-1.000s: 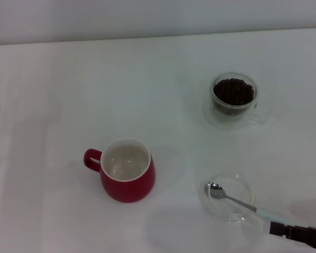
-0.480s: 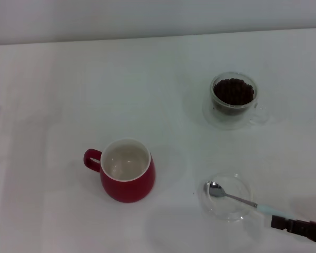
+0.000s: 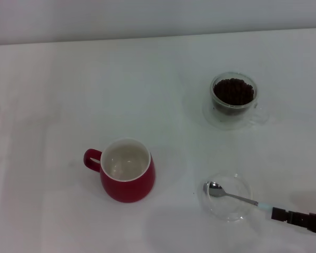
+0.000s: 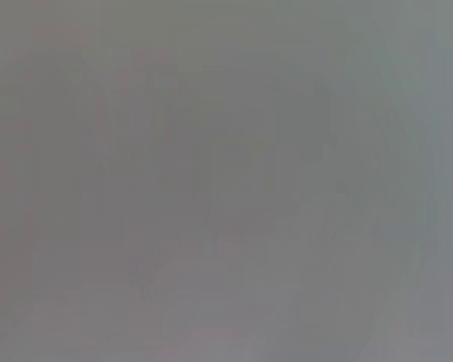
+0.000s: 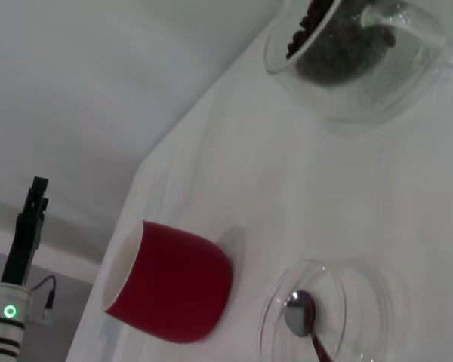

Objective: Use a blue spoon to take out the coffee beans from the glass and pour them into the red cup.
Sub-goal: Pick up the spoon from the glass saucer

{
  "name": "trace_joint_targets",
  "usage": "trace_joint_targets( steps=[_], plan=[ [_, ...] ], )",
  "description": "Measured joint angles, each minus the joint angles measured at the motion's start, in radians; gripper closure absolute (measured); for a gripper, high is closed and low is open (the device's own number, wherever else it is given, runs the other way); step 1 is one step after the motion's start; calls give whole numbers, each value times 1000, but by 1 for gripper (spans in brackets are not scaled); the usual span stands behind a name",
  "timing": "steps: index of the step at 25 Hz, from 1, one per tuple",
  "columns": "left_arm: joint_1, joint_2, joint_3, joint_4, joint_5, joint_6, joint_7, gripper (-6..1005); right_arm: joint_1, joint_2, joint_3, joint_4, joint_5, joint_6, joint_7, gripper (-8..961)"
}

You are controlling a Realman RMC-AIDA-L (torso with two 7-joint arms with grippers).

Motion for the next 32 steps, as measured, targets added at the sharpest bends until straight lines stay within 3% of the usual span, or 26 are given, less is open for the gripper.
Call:
trace_joint_targets(
  steps=[16, 32],
  plan=[
    [-1, 0, 0, 1, -2, 0, 0, 212, -3, -8, -5, 0, 12, -9, 17, 689],
    [3, 0, 0, 6, -2, 0, 0, 211, -2, -10, -6, 0, 14, -9, 17, 763]
  ],
)
